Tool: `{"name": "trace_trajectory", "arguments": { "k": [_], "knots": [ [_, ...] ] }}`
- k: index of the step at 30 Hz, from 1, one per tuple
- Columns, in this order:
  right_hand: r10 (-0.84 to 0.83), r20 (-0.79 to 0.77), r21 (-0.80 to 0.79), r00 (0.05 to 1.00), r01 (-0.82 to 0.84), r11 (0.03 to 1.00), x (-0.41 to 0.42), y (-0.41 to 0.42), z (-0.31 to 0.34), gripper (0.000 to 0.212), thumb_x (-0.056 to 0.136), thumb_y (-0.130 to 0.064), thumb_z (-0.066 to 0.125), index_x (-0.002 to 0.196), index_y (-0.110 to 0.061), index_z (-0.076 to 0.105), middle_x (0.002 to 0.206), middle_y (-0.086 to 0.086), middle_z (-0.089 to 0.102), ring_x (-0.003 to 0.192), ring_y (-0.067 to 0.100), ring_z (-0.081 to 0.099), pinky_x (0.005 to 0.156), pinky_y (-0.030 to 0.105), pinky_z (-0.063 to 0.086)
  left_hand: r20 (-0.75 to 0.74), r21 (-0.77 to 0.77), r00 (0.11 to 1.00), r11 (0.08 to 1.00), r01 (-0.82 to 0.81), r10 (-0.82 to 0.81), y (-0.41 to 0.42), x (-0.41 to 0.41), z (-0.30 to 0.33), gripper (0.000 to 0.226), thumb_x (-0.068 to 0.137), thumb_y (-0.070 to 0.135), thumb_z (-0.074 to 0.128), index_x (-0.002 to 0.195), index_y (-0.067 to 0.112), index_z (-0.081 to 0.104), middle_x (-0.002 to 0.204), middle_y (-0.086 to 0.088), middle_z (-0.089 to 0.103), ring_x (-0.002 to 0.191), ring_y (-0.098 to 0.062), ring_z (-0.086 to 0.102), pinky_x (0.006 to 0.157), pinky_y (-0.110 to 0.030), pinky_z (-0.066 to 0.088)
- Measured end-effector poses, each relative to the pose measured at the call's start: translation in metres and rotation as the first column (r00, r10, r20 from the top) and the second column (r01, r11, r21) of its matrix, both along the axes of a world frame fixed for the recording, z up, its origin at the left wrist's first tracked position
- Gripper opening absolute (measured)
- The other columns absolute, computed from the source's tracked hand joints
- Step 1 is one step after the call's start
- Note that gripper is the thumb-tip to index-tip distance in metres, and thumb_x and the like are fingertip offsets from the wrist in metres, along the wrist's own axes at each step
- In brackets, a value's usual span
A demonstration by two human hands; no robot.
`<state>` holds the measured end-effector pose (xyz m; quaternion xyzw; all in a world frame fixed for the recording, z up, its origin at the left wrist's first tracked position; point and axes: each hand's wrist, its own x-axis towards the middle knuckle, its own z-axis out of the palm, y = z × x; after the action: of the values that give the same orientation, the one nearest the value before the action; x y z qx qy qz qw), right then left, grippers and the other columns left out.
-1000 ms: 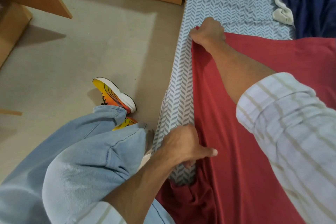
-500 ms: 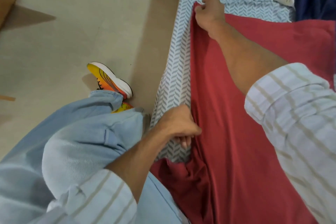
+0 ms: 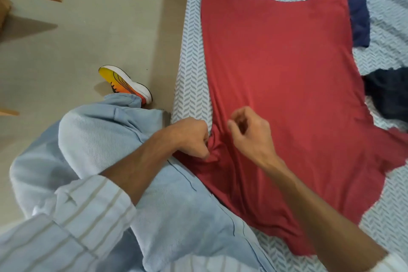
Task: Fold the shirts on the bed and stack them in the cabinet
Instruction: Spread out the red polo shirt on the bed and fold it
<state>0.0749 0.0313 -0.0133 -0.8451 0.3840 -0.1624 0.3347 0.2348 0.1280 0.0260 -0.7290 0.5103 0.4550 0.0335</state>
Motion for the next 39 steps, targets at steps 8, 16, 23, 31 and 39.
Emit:
{"name": "trace_trajectory", "arguments": {
  "k": [8, 16, 23, 31, 39],
  "knots": [
    [0.270, -0.088, 0.396, 0.959, -0.215, 0.892, -0.062, 0.051, -0.002, 0.008, 0.096, -0.026, 0.060, 0.098, -0.022, 0.067, 0.081, -0.008, 0.071, 0.073, 0.007, 0.065, 0.075, 0.031, 0.054, -0.516, 0.230, 0.600, 0.774, -0.590, 0.611, 0.011, -0.015, 0.016, 0.024, 0.091, 0.021, 0.065, 0.103, 0.001, 0.071, 0.097, -0.015, 0.076, 0.093, -0.031, 0.073, 0.088, -0.043, 0.059],
    [-0.500, 0.153, 0.987, 0.853, -0.154, 0.040, -0.105, 0.025, 0.034, 0.083, 0.089, -0.078, 0.022, 0.134, -0.021, 0.061, 0.130, 0.012, 0.066, 0.108, 0.029, 0.069, 0.078, 0.041, 0.059, -0.725, 0.488, 0.295, 0.767, -0.416, 0.622, -0.034, -0.086, 0.047, 0.062, 0.096, 0.064, 0.044, 0.132, 0.013, 0.045, 0.117, -0.029, 0.064, 0.097, -0.038, 0.072, 0.077, -0.044, 0.060],
    [-0.687, 0.082, 0.997, 0.722, -0.066, 0.050, -0.148, 0.017, 0.026, 0.042, 0.085, -0.038, 0.060, 0.109, -0.009, 0.077, 0.107, 0.012, 0.075, 0.094, 0.023, 0.073, 0.084, 0.041, 0.060, -0.332, -0.257, 0.869, 0.852, -0.456, 0.366, -0.047, -0.081, 0.019, 0.030, 0.094, 0.008, 0.060, 0.122, 0.019, 0.063, 0.106, -0.003, 0.069, 0.079, -0.013, 0.070, 0.061, -0.014, 0.051],
    [-0.516, 0.199, 0.946, 0.833, -0.026, 0.323, -0.136, 0.035, 0.025, 0.049, 0.084, 0.015, 0.060, 0.124, -0.012, 0.064, 0.109, 0.013, 0.072, 0.094, 0.024, 0.069, 0.082, 0.039, 0.059, -0.097, -0.081, 0.970, 0.973, 0.216, -0.223, -0.100, -0.059, 0.014, 0.074, 0.075, -0.002, 0.058, 0.142, 0.028, 0.050, 0.115, 0.003, 0.068, 0.097, -0.017, 0.063, 0.075, -0.023, 0.052],
    [-0.649, 0.162, 0.954, 0.744, 0.052, 0.297, -0.154, 0.026, 0.025, 0.036, 0.095, 0.006, 0.053, 0.114, -0.021, 0.065, 0.091, -0.003, 0.071, 0.074, 0.011, 0.067, 0.049, 0.033, 0.058, 0.089, 0.014, 0.917, 0.921, 0.390, -0.389, -0.111, -0.045, 0.010, 0.025, 0.073, 0.020, 0.080, 0.073, 0.035, 0.060, 0.065, 0.015, 0.064, 0.064, -0.008, 0.062, 0.060, -0.026, 0.048]
  ]
}}
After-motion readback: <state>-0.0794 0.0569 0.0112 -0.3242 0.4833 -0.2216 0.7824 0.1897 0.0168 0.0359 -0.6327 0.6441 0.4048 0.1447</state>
